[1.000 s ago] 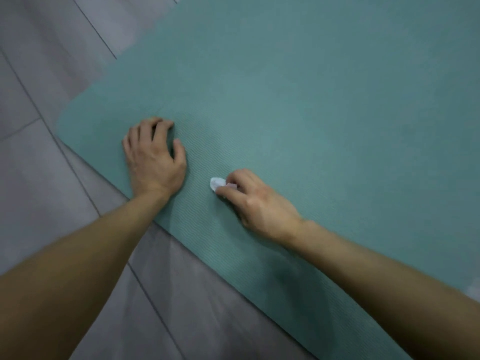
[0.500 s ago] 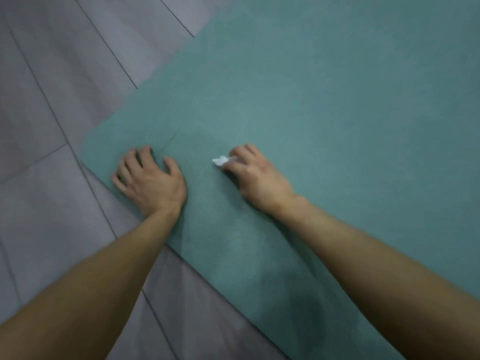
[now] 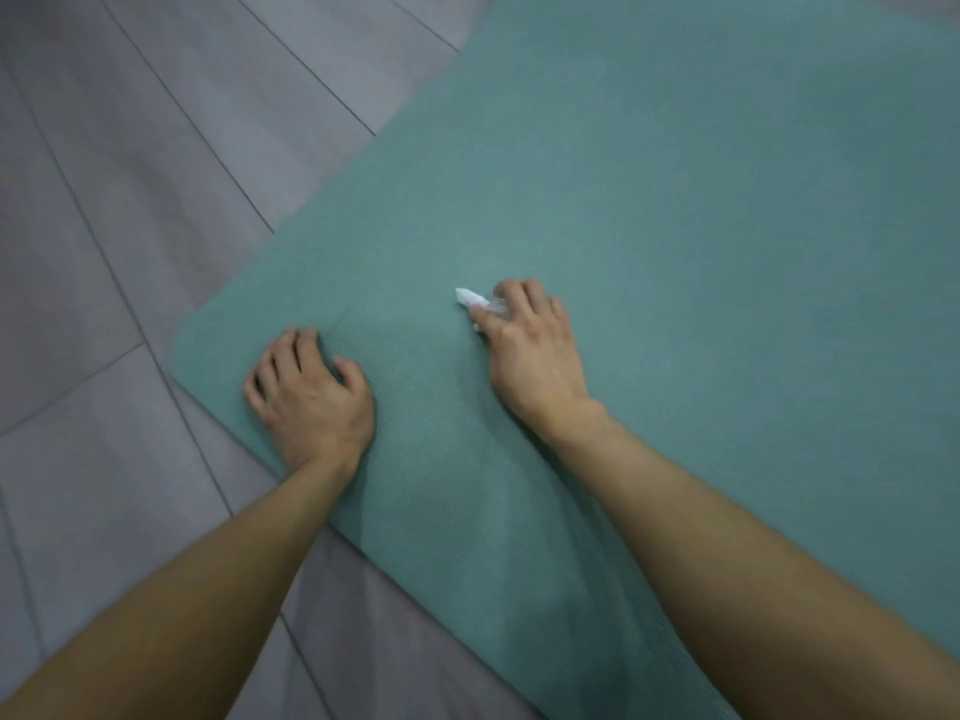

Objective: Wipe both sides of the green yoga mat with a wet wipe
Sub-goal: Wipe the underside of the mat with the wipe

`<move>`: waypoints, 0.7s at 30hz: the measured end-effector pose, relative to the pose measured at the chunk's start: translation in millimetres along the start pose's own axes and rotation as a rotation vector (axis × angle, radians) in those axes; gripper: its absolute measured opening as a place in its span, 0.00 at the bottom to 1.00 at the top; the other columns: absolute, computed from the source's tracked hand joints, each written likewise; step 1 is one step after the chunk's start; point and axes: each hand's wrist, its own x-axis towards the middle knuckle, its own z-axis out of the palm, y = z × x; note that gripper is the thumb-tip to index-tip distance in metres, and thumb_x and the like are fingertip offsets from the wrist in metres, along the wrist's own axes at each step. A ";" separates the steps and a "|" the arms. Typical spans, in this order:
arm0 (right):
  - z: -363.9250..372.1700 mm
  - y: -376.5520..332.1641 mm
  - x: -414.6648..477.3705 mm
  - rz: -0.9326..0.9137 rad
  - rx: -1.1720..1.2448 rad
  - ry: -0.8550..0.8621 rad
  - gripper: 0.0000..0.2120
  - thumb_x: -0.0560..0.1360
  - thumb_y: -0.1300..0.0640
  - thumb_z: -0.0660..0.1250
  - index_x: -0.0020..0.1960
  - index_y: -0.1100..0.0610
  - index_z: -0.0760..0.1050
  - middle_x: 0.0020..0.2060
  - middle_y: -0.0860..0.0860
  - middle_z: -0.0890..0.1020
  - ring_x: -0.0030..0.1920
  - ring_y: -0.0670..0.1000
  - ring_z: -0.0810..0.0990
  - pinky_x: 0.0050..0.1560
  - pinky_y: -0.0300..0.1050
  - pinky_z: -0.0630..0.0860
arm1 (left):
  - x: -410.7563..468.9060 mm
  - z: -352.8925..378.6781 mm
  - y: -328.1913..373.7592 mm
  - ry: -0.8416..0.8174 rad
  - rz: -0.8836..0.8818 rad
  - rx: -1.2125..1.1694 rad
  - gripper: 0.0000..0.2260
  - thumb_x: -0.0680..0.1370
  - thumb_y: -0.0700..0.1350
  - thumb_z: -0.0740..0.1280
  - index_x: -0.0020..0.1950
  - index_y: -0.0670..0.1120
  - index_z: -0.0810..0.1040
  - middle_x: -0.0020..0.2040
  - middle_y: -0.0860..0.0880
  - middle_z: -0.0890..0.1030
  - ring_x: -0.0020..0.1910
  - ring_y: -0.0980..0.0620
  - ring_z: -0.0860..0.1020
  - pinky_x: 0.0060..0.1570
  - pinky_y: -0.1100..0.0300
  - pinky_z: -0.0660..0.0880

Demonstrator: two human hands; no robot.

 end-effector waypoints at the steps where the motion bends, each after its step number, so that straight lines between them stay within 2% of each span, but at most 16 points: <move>1: -3.3 5.6 2.3 0.053 0.047 -0.016 0.23 0.80 0.61 0.64 0.73 0.49 0.78 0.55 0.54 0.76 0.56 0.58 0.74 0.53 0.53 0.72 | 0.1 0.0 0.5 0.002 0.001 0.000 0.21 0.78 0.51 0.63 0.69 0.47 0.76 0.71 0.45 0.77 0.68 0.40 0.73 0.72 0.40 0.65; 3: -3.0 11.2 7.2 0.161 0.150 -0.030 0.26 0.79 0.65 0.62 0.73 0.47 0.78 0.54 0.53 0.75 0.56 0.57 0.73 0.54 0.50 0.74 | 0.1 0.0 1.2 0.002 -0.001 0.000 0.21 0.78 0.51 0.62 0.69 0.47 0.76 0.70 0.45 0.77 0.68 0.40 0.73 0.72 0.40 0.65; 5: 3.6 1.3 10.3 0.248 0.218 -0.024 0.25 0.77 0.69 0.62 0.71 0.55 0.80 0.52 0.56 0.78 0.54 0.60 0.75 0.55 0.51 0.77 | 0.3 -0.2 1.3 0.003 -0.007 0.010 0.21 0.78 0.51 0.62 0.69 0.47 0.76 0.70 0.45 0.77 0.68 0.40 0.73 0.72 0.40 0.65; 6: 8.3 -12.4 8.6 0.233 0.234 -0.020 0.22 0.77 0.70 0.62 0.69 0.60 0.80 0.54 0.58 0.80 0.54 0.62 0.77 0.56 0.53 0.77 | 0.3 -0.2 0.7 -0.004 -0.009 0.015 0.21 0.78 0.52 0.62 0.69 0.47 0.76 0.70 0.45 0.77 0.68 0.40 0.73 0.72 0.40 0.65; 8: 13.2 -48.6 -2.2 0.013 0.271 -0.094 0.19 0.78 0.69 0.64 0.68 0.67 0.78 0.59 0.62 0.81 0.55 0.64 0.79 0.55 0.55 0.79 | 1.6 -0.5 0.1 -0.016 -0.008 0.019 0.21 0.78 0.52 0.62 0.69 0.48 0.75 0.70 0.45 0.77 0.67 0.40 0.73 0.71 0.40 0.66; 10: 10.2 -72.5 -17.9 -0.300 0.282 -0.200 0.16 0.77 0.67 0.69 0.64 0.67 0.79 0.55 0.60 0.82 0.51 0.61 0.79 0.45 0.53 0.79 | 2.9 -3.0 1.0 -0.016 -0.008 0.031 0.20 0.77 0.53 0.62 0.68 0.49 0.76 0.69 0.45 0.77 0.65 0.40 0.73 0.67 0.41 0.68; 11: 9.0 -66.4 -16.8 -0.394 0.271 -0.200 0.16 0.77 0.66 0.70 0.65 0.66 0.79 0.53 0.59 0.82 0.50 0.60 0.79 0.45 0.53 0.77 | 3.9 -4.4 1.7 -0.023 -0.002 0.039 0.20 0.77 0.53 0.63 0.68 0.49 0.76 0.67 0.45 0.78 0.63 0.40 0.74 0.64 0.41 0.69; 12: 10.1 -53.1 -8.7 -0.414 0.254 -0.163 0.18 0.78 0.65 0.69 0.67 0.65 0.78 0.52 0.59 0.82 0.50 0.60 0.78 0.47 0.52 0.75 | 5.7 -6.4 0.0 -0.032 0.008 0.050 0.19 0.77 0.54 0.63 0.66 0.50 0.77 0.65 0.45 0.79 0.62 0.40 0.74 0.62 0.42 0.69; 14: 9.8 -18.8 15.5 -0.224 0.174 -0.080 0.18 0.80 0.64 0.65 0.68 0.63 0.78 0.52 0.60 0.81 0.52 0.61 0.78 0.53 0.54 0.74 | 13.7 -10.1 -9.1 -0.044 0.055 0.064 0.17 0.78 0.55 0.65 0.63 0.50 0.79 0.61 0.45 0.79 0.58 0.41 0.74 0.58 0.43 0.68; 16: 8.7 0.0 28.8 0.065 0.109 -0.069 0.13 0.81 0.64 0.60 0.63 0.63 0.79 0.53 0.59 0.77 0.55 0.61 0.75 0.53 0.58 0.76 | 26.1 -11.7 -22.0 -0.036 0.138 0.047 0.14 0.79 0.54 0.64 0.60 0.51 0.81 0.56 0.46 0.79 0.55 0.41 0.74 0.54 0.45 0.69; 17: 10.0 -8.9 27.7 0.124 0.139 -0.065 0.12 0.81 0.64 0.60 0.60 0.64 0.79 0.53 0.59 0.76 0.55 0.61 0.74 0.52 0.59 0.76 | 34.0 -11.6 -28.0 -0.026 0.180 0.026 0.12 0.79 0.53 0.63 0.57 0.50 0.81 0.53 0.46 0.79 0.53 0.41 0.74 0.53 0.45 0.69; 19: 15.7 -42.2 17.8 0.047 0.186 -0.085 0.09 0.80 0.65 0.64 0.58 0.65 0.79 0.51 0.59 0.75 0.52 0.60 0.74 0.50 0.57 0.76 | 47.5 -8.3 -35.0 -0.006 0.226 -0.013 0.12 0.80 0.53 0.61 0.53 0.49 0.80 0.50 0.46 0.76 0.51 0.40 0.73 0.51 0.45 0.70; 21: 25.2 -50.3 12.3 -0.068 0.212 -0.097 0.09 0.80 0.63 0.67 0.58 0.65 0.79 0.49 0.59 0.76 0.49 0.60 0.75 0.47 0.55 0.75 | 52.0 -2.1 -35.8 0.000 0.173 -0.025 0.12 0.79 0.53 0.62 0.56 0.48 0.79 0.52 0.45 0.75 0.53 0.39 0.72 0.56 0.42 0.70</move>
